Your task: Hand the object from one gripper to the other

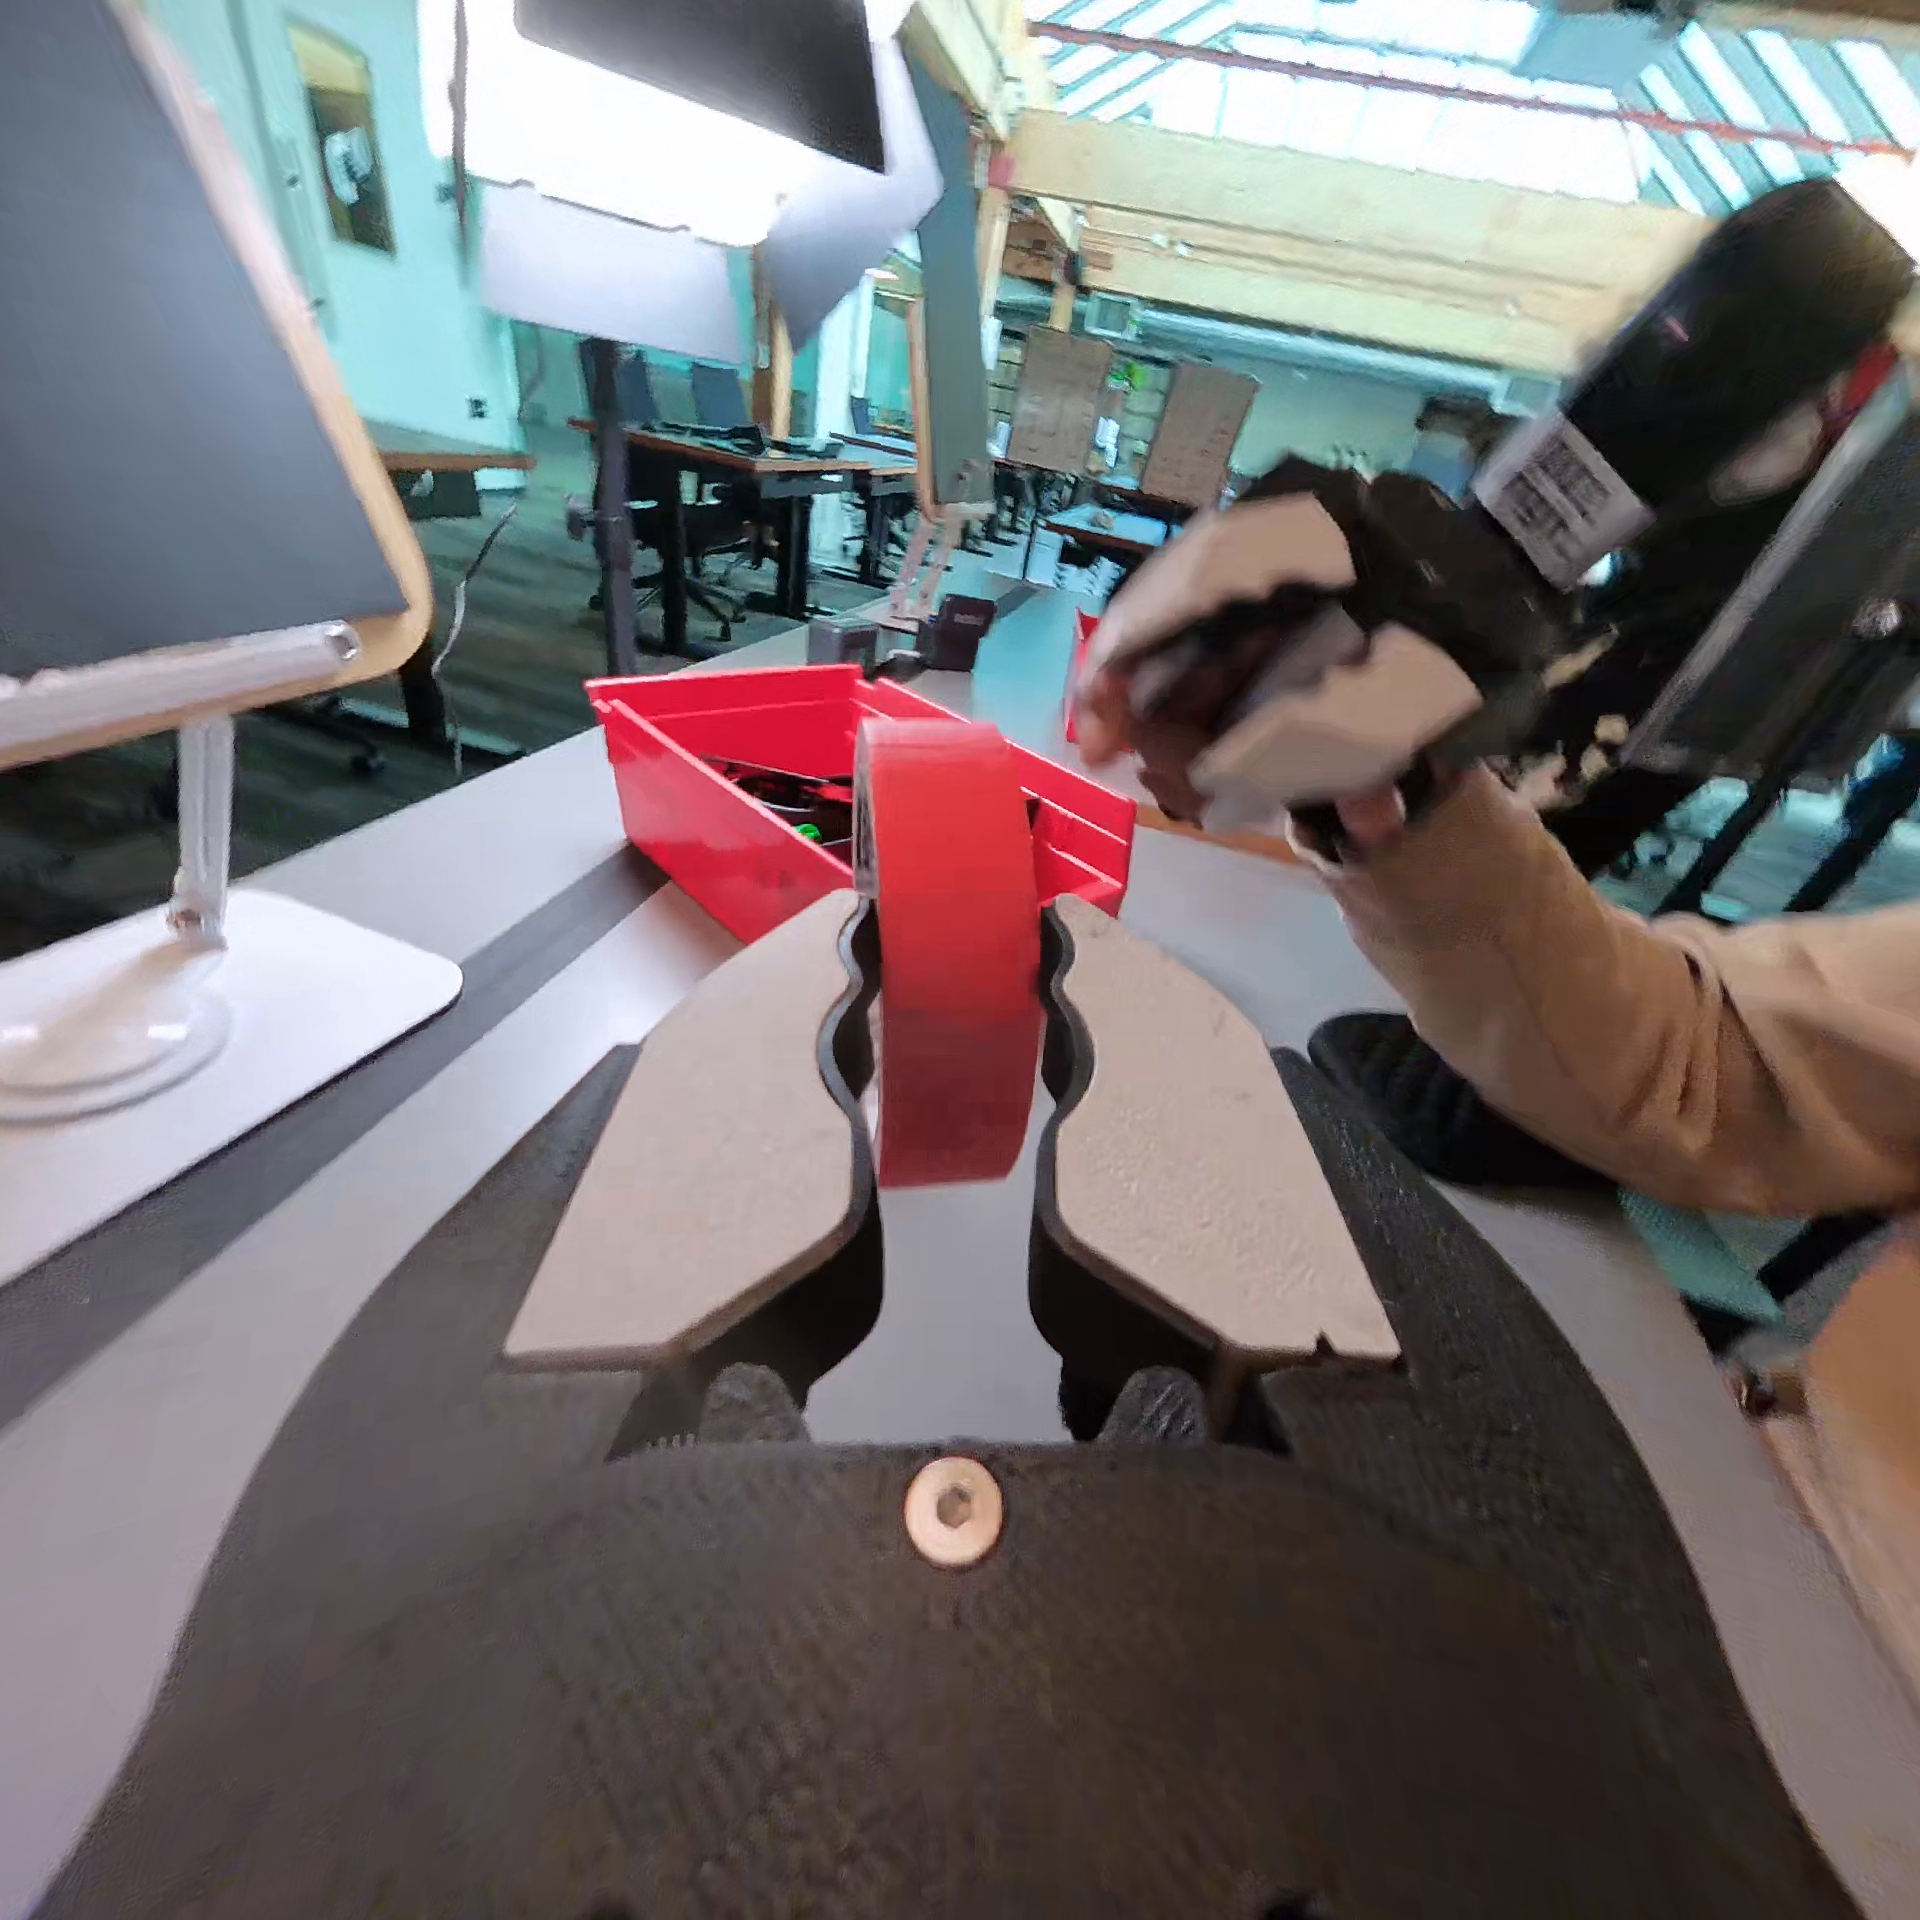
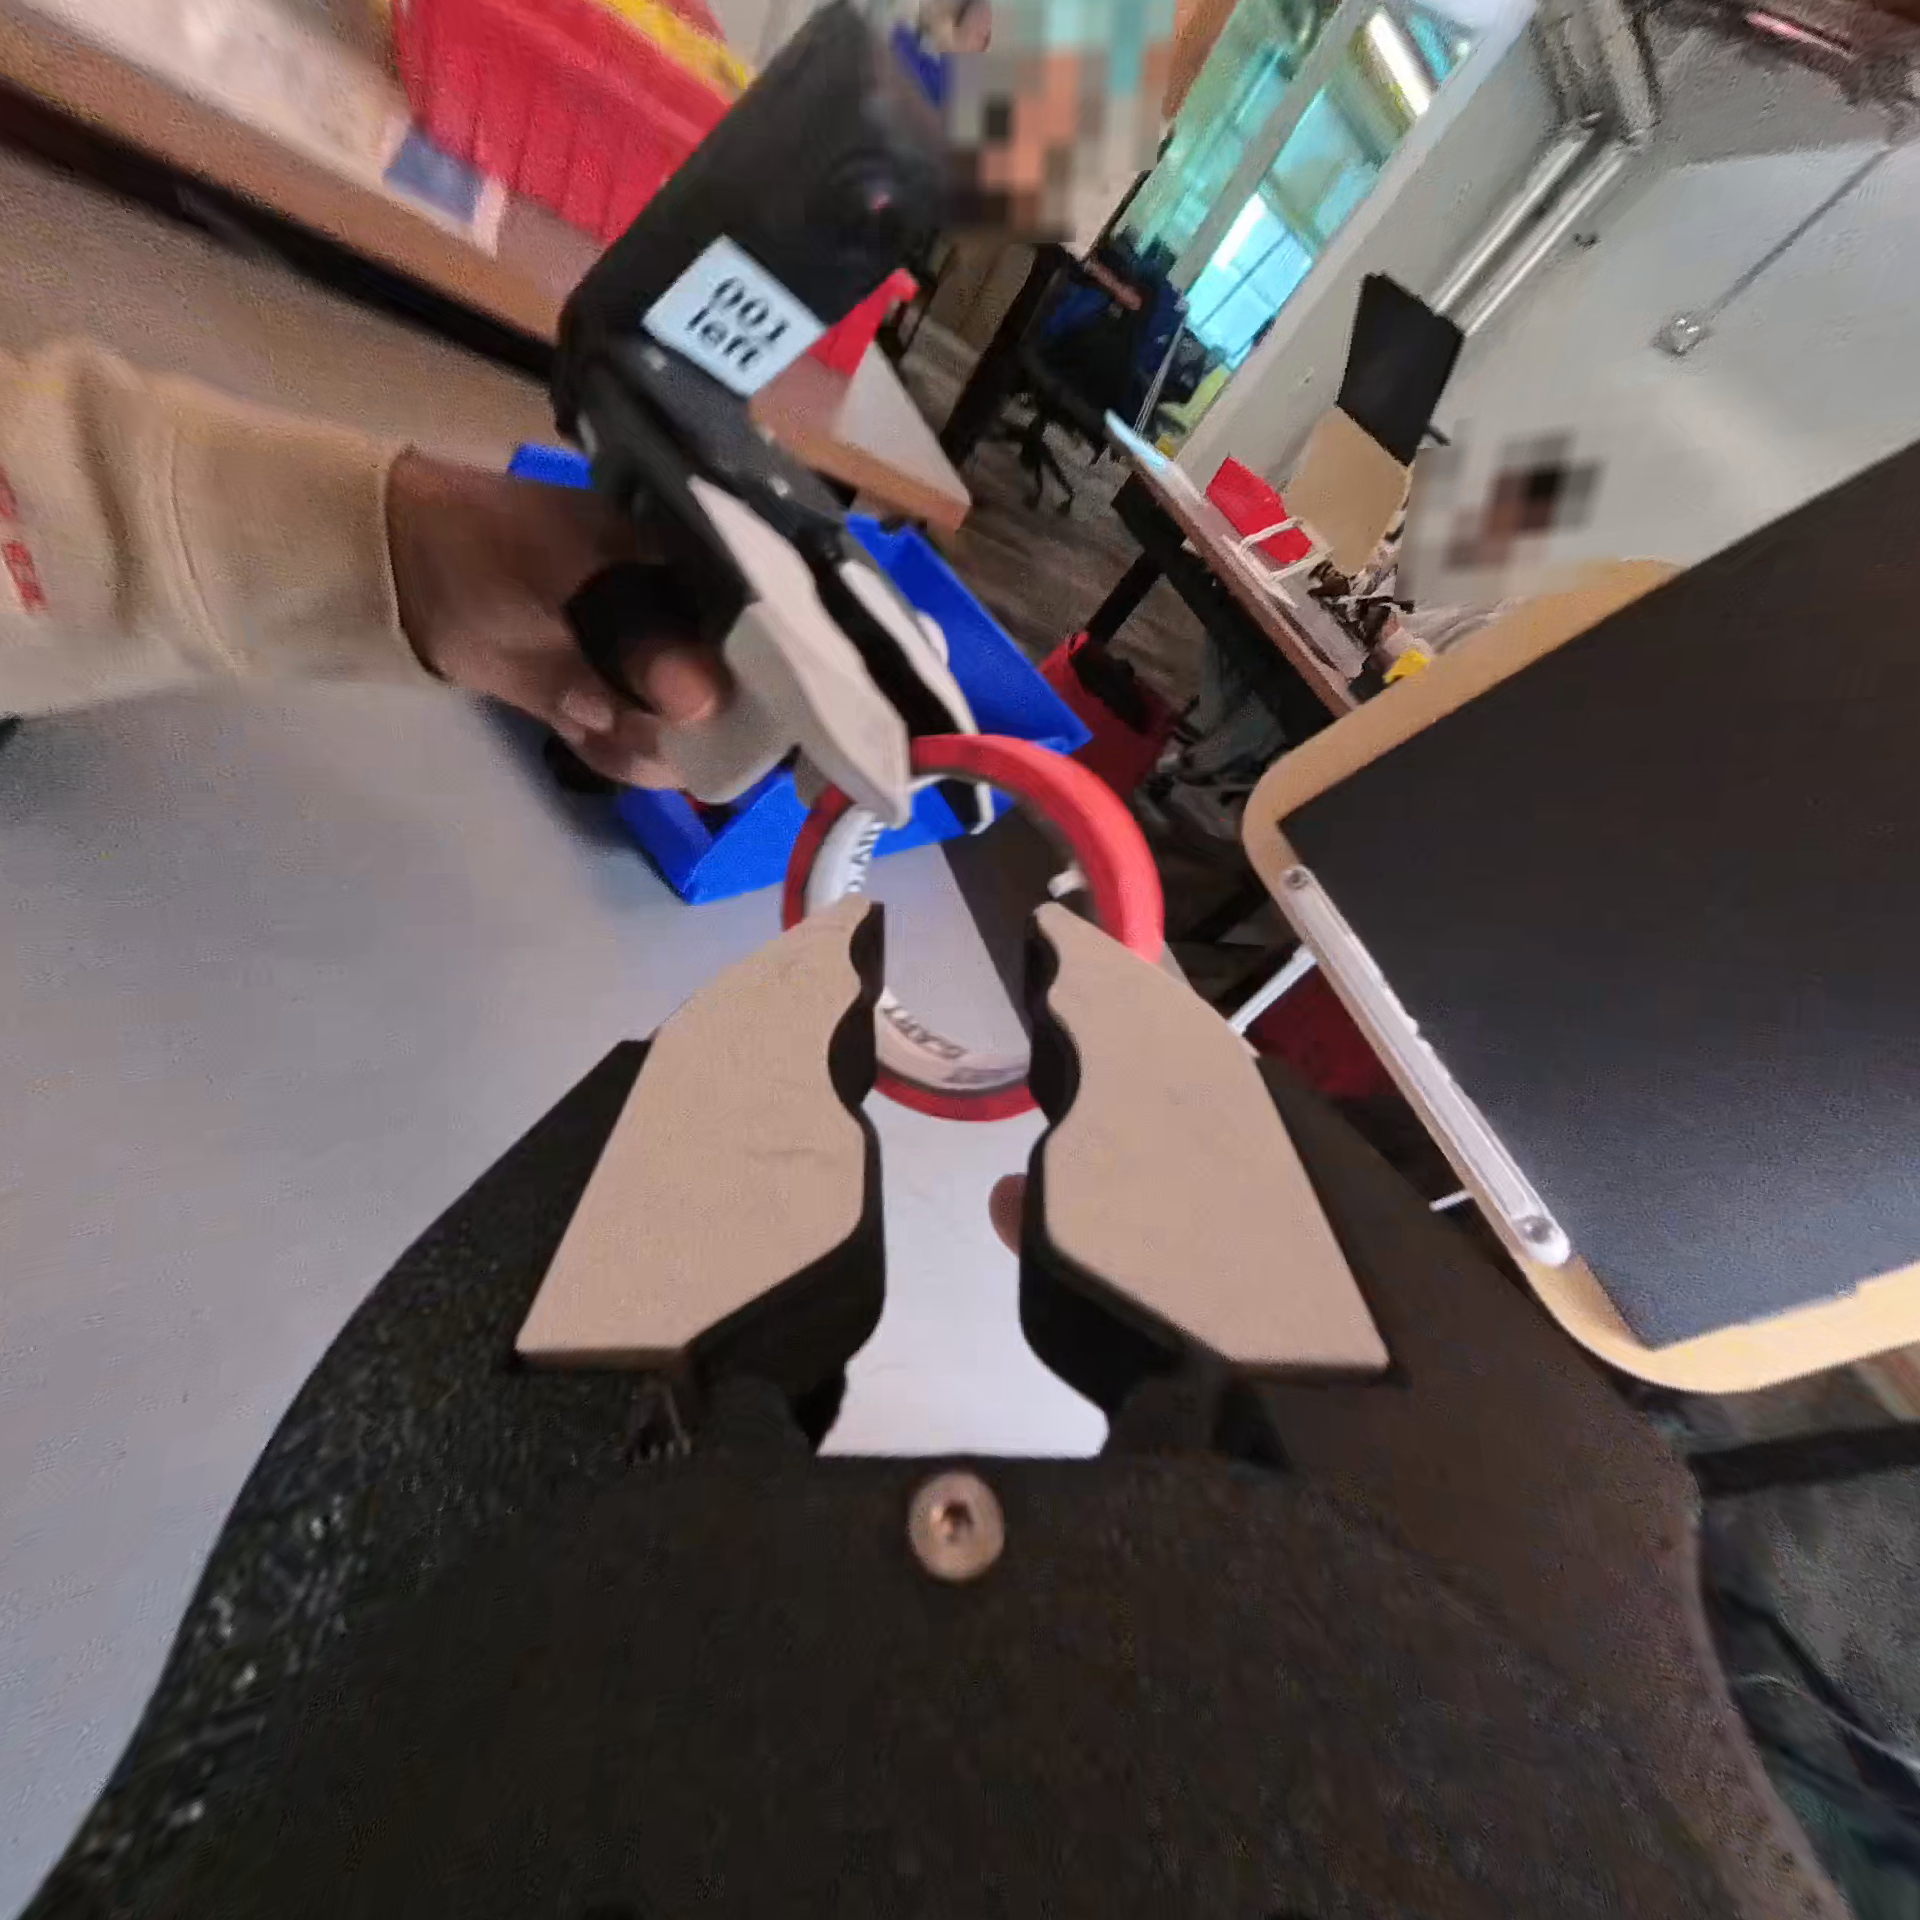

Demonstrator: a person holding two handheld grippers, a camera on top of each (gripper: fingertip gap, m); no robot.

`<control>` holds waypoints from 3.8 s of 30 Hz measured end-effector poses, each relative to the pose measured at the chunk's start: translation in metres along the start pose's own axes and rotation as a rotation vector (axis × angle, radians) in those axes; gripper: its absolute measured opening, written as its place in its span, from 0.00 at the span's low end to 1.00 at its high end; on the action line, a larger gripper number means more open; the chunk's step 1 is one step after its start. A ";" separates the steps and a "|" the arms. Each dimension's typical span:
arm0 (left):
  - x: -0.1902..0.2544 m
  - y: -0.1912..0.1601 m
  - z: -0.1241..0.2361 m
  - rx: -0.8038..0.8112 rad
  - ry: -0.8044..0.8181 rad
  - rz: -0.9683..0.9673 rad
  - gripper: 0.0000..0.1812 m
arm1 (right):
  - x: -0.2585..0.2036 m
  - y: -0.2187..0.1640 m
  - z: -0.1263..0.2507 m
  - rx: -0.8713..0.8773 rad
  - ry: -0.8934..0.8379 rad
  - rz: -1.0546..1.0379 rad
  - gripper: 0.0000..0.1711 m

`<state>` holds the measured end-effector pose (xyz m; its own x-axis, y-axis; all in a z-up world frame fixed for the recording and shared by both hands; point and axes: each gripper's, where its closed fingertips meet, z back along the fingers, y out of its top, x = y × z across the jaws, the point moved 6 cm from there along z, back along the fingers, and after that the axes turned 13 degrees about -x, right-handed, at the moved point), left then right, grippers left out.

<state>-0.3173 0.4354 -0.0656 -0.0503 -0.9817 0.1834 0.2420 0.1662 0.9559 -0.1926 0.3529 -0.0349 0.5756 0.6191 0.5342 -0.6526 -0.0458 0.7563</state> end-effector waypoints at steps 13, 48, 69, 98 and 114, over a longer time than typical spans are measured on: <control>0.051 -0.006 -0.016 -0.227 -0.050 -0.414 0.16 | -0.020 -0.035 -0.006 -0.145 0.273 0.081 0.15; 0.047 -0.018 -0.029 -0.534 0.469 -0.924 0.16 | -0.036 -0.018 -0.033 -0.384 -0.185 0.574 0.17; 0.078 0.028 0.020 -0.133 0.211 -0.724 0.22 | -0.008 -0.001 0.027 0.106 0.066 0.154 0.17; 0.115 0.036 0.018 -0.151 0.213 -0.882 0.16 | -0.014 -0.016 0.017 0.226 0.301 0.000 0.30; 0.085 0.024 -0.001 -0.396 0.462 -0.836 0.26 | -0.001 -0.019 0.003 -0.197 -0.179 0.331 0.17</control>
<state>-0.3151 0.3561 -0.0274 0.0076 -0.7237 -0.6901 0.6068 -0.5452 0.5784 -0.1789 0.3506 -0.0487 0.3844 0.4492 0.8065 -0.8884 -0.0577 0.4555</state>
